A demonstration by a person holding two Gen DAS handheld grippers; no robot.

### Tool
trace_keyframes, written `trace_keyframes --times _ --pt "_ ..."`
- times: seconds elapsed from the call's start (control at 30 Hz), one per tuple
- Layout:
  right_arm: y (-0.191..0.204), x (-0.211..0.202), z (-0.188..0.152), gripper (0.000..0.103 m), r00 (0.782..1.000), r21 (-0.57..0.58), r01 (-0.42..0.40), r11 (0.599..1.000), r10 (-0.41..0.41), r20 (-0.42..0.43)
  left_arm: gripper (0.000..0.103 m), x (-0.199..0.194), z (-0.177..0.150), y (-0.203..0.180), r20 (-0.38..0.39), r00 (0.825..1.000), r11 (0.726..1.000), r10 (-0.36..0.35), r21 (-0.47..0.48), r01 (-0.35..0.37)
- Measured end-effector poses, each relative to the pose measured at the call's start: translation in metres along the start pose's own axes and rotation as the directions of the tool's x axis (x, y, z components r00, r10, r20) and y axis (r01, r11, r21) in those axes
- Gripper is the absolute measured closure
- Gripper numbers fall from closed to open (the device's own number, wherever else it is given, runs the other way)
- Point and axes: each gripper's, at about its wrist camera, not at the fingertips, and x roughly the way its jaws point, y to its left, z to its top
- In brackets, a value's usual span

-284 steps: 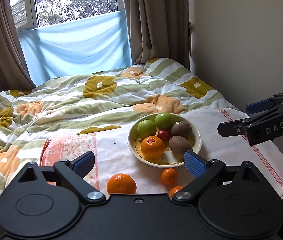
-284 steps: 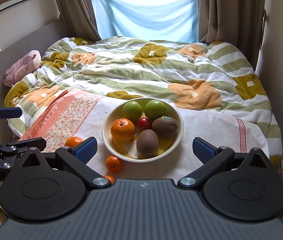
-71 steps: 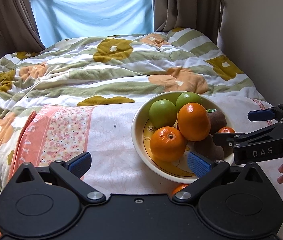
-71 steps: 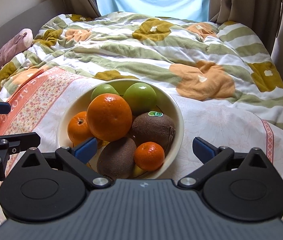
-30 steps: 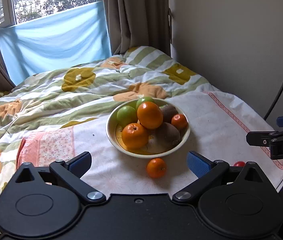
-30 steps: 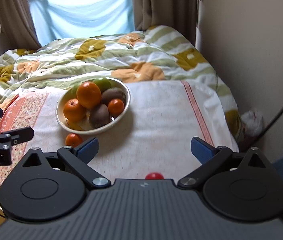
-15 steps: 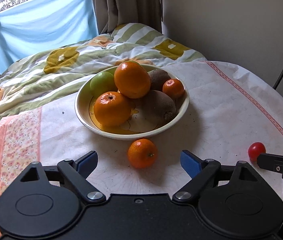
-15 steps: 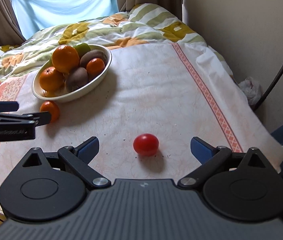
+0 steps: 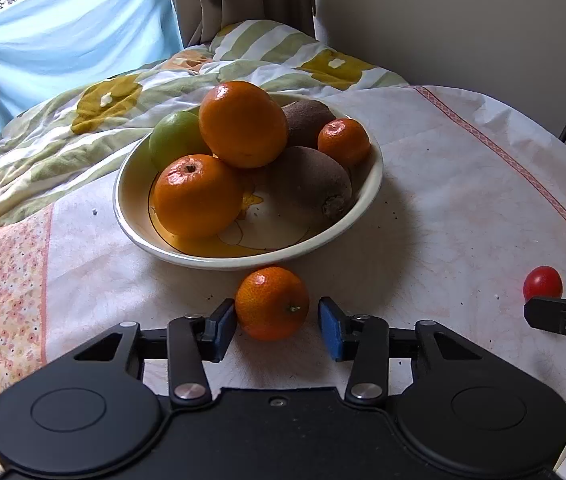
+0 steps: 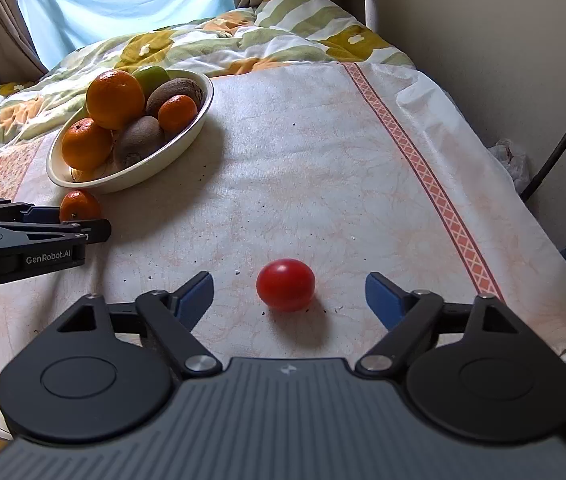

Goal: Organize fruits
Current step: 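Grasp the tangerine with the left gripper while the right grasps the red tomato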

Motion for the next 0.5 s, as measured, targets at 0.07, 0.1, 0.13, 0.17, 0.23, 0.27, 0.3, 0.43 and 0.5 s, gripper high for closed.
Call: trace_keyframes --times 0.07,0.1,0.13,0.17,0.23,0.27,0.3,0.43,0.5 --pt "-0.001 0.001 0.001 0.013 1.000 0.002 -0.001 1.000 0.001 -0.006 0.061 0.000 0.001 0.002 -0.004 1.000 1.000 -0.006 0.001 0.006" --pt "-0.001 0.002 0.001 0.016 1.000 0.003 -0.001 1.000 0.001 -0.007 0.061 -0.001 0.001 0.003 -0.007 1.000 1.000 -0.011 -0.005 0.011" --pt "-0.001 0.002 0.001 0.017 1.000 0.002 0.001 1.000 -0.001 -0.008 0.062 -0.002 0.001 0.004 -0.009 1.000 1.000 -0.014 -0.006 0.014" --pt "-0.002 0.003 0.001 0.018 1.000 0.000 0.003 1.000 -0.003 -0.009 0.062 -0.003 0.000 0.004 -0.010 1.000 1.000 -0.013 -0.003 0.013" --pt "-0.002 0.004 0.001 0.021 1.000 0.000 0.010 1.000 -0.010 -0.011 0.062 -0.005 -0.002 0.003 -0.009 1.000 1.000 -0.008 0.006 0.008" --pt "-0.002 0.005 0.001 0.022 1.000 0.001 0.012 1.000 -0.012 -0.012 0.062 -0.006 -0.002 0.003 -0.009 1.000 1.000 -0.009 0.008 0.010" --pt "-0.001 0.005 0.001 0.023 1.000 0.003 0.013 1.000 -0.013 -0.013 0.062 -0.007 -0.003 0.003 -0.009 1.000 1.000 -0.011 0.007 0.011" --pt "0.000 0.006 0.002 0.026 1.000 0.002 0.016 1.000 -0.016 -0.019 0.062 -0.013 -0.006 0.005 -0.008 1.000 1.000 -0.023 0.007 0.023" --pt "0.002 0.006 0.003 0.027 1.000 -0.009 0.016 1.000 -0.016 -0.020 0.062 -0.016 -0.007 0.006 -0.004 1.000 1.000 -0.027 0.006 0.027"
